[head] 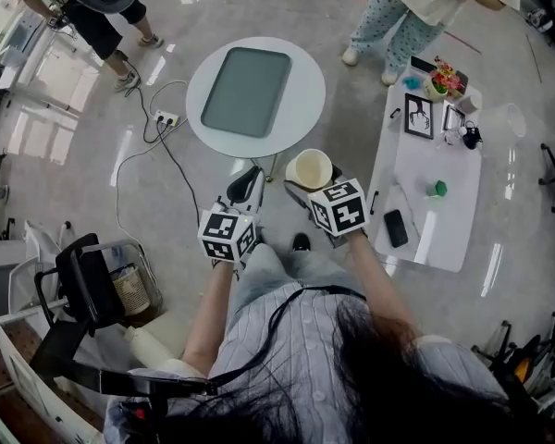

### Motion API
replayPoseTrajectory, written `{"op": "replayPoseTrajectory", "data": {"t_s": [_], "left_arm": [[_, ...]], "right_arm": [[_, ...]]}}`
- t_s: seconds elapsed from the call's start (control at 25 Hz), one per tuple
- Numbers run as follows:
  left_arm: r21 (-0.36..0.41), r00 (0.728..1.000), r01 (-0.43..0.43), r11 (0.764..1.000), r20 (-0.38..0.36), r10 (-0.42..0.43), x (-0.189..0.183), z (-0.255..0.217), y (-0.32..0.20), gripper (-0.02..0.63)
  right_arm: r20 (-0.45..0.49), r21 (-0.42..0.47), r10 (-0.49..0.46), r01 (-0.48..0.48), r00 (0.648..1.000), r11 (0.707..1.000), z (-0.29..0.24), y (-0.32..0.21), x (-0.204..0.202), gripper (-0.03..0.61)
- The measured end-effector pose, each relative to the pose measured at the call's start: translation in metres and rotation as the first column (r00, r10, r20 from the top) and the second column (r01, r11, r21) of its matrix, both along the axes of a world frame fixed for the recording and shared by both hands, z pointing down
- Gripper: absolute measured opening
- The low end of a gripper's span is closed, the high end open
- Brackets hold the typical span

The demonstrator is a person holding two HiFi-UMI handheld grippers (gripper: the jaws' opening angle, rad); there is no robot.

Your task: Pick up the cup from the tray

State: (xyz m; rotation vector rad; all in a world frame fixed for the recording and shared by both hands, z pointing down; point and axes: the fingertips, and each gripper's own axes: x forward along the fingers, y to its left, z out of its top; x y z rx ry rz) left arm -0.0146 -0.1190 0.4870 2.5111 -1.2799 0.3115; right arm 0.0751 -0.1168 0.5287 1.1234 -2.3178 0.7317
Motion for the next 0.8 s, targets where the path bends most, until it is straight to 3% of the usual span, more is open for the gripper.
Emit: {"op": "replayPoseTrajectory", "data": {"t_s": [0.28,0.8], "left_arm": [[-0.002,1.0,0.021,1.0,0.003,-0.021,-0.007,0.001,0.031,0.017],[-0.01,1.0,0.008,1.0,-0.006,-0.008,-0.055,0.002,0.117,0.017]], "right_arm": [[-0.006,-0.012,-0.026,0.026,1.0,1.0,0.005,0.029,-0.005,0.408],[0.009,0.002,-0.036,0.036,0.999,0.999,-0.009,0.101,-0.064,0.408]]}}
